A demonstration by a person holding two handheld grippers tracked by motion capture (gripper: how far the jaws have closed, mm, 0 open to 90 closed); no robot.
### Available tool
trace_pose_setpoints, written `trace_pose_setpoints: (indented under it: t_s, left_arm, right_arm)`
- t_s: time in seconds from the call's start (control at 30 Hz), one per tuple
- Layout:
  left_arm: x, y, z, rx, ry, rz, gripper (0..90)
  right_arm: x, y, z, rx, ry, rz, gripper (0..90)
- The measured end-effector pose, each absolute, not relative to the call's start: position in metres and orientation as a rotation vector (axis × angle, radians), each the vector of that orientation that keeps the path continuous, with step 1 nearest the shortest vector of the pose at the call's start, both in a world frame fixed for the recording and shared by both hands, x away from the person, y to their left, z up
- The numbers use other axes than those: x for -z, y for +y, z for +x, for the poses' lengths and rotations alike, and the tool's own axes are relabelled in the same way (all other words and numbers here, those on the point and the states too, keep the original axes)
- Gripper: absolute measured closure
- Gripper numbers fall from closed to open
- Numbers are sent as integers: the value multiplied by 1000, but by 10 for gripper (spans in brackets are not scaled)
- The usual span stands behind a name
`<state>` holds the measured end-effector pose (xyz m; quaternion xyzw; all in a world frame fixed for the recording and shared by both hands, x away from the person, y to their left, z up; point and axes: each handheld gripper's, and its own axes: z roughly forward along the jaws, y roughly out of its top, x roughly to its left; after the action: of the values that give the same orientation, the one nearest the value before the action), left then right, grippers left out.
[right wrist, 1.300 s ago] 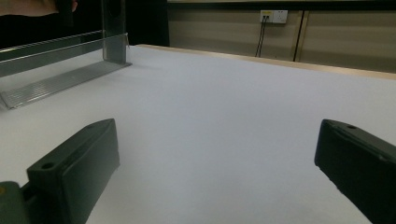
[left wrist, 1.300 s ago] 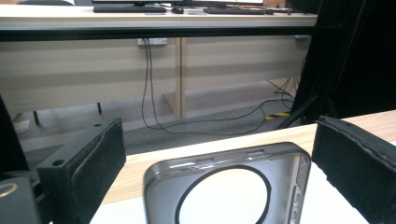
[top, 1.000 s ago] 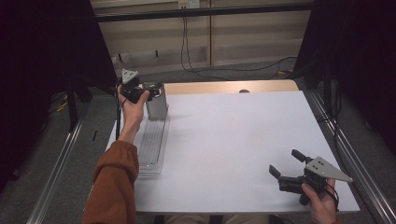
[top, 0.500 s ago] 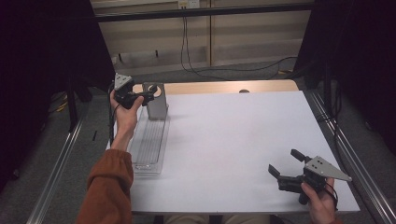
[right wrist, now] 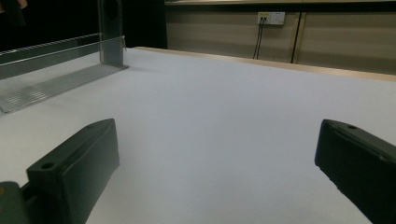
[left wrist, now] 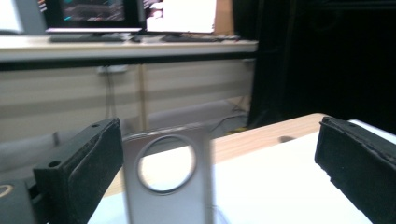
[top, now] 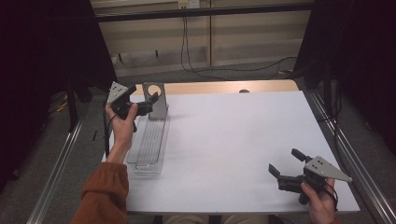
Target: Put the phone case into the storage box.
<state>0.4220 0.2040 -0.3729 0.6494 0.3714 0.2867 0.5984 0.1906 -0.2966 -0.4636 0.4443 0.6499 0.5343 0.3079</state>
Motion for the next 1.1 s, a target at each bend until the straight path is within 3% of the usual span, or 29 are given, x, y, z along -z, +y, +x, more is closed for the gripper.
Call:
trace_pose_setpoints:
  t_s: [0.3, 1.1]
  left_arm:
    - [373, 203, 393, -641, 784, 1524, 10]
    - [394, 213, 317, -653, 786, 1553, 22]
  right_arm:
    - [463, -298, 191, -1413, 1712, 1176, 0]
    - [462, -297, 190, -1411, 1724, 1165, 0]
